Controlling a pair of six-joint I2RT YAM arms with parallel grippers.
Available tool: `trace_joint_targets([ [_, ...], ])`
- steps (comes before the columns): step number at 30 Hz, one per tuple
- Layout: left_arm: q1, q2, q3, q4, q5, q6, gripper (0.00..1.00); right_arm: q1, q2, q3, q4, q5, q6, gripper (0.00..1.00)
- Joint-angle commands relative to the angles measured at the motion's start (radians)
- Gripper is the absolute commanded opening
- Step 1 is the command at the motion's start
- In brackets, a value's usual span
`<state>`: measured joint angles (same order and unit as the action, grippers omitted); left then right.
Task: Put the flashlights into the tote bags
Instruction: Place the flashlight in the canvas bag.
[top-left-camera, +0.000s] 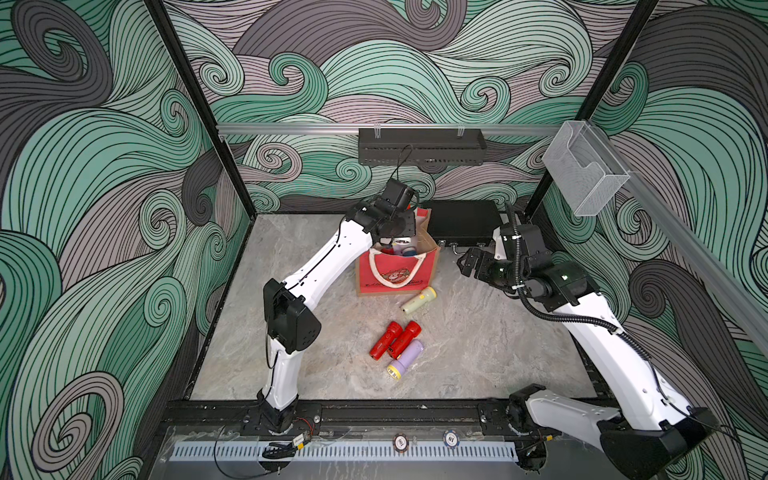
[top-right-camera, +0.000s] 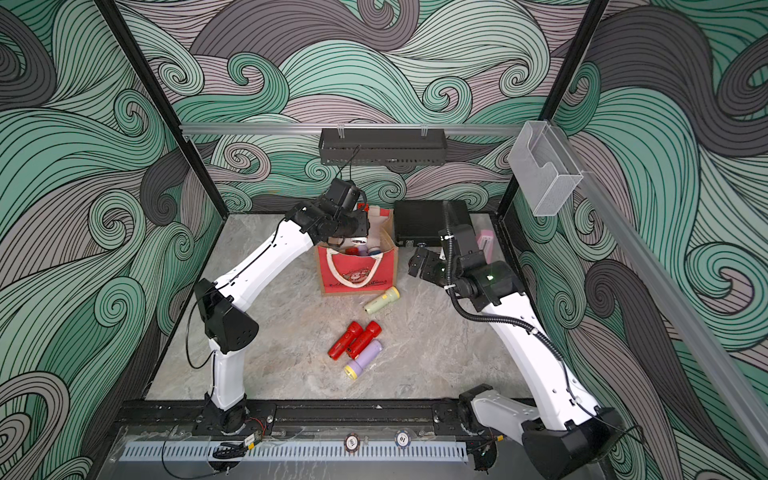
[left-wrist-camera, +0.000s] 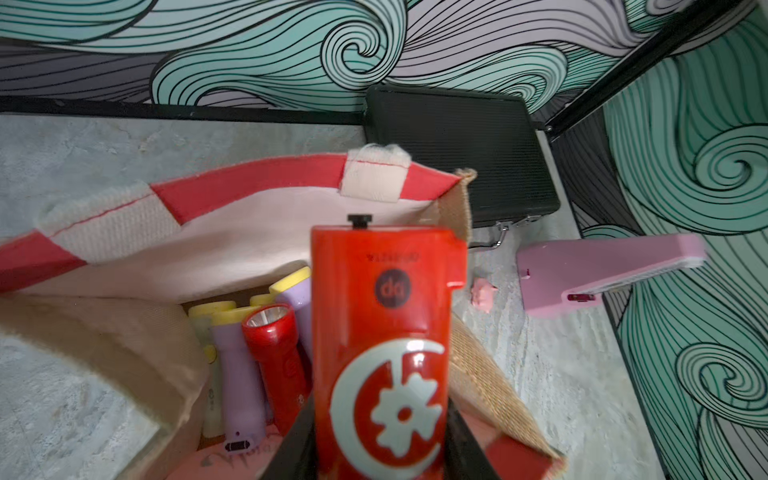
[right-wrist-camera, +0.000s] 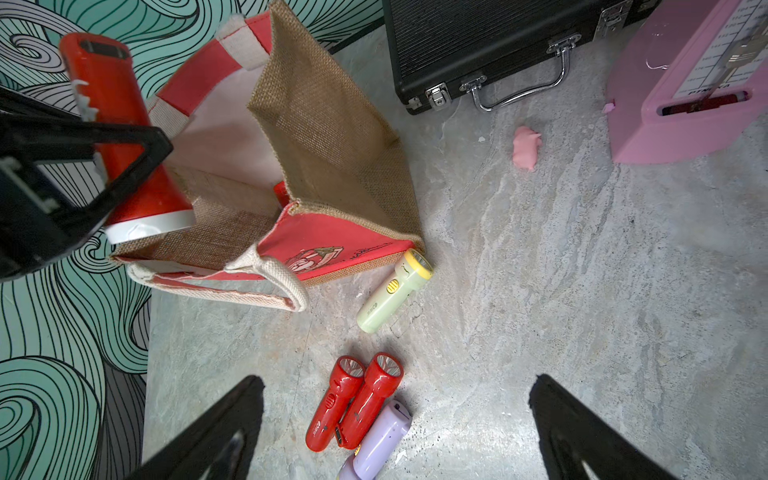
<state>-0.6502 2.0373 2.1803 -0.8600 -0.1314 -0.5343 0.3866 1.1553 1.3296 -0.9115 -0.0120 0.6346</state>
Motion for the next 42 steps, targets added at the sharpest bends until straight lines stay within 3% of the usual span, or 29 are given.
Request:
trace_joint_targets([
  [1, 0.023, 0.043, 0.036, -0.009, 0.017, 0.003, 0.00, -0.005, -0.013, -0.004, -0.023, -0.004, 0.000, 1.00],
  [17, 0.037, 0.250, 0.049, -0.034, -0.022, -0.019, 0.00, -0.006, -0.011, -0.017, -0.016, 0.003, 0.008, 1.00],
  [24, 0.032, 0.263, 0.054, -0.097, -0.113, -0.035, 0.00, -0.006, -0.018, -0.018, -0.016, 0.011, 0.007, 1.00],
  [28, 0.004, 0.248, 0.077, -0.111, -0.167, 0.016, 0.00, -0.005, -0.017, -0.021, -0.016, 0.012, 0.007, 1.00],
  [33, -0.039, 0.259, 0.174, -0.195, -0.237, 0.039, 0.00, -0.006, -0.013, -0.022, -0.016, 0.008, 0.008, 1.00],
  [42, -0.049, 0.324, 0.187, -0.199, -0.212, 0.041, 0.00, -0.005, -0.023, -0.026, -0.021, 0.001, 0.009, 1.00],
])
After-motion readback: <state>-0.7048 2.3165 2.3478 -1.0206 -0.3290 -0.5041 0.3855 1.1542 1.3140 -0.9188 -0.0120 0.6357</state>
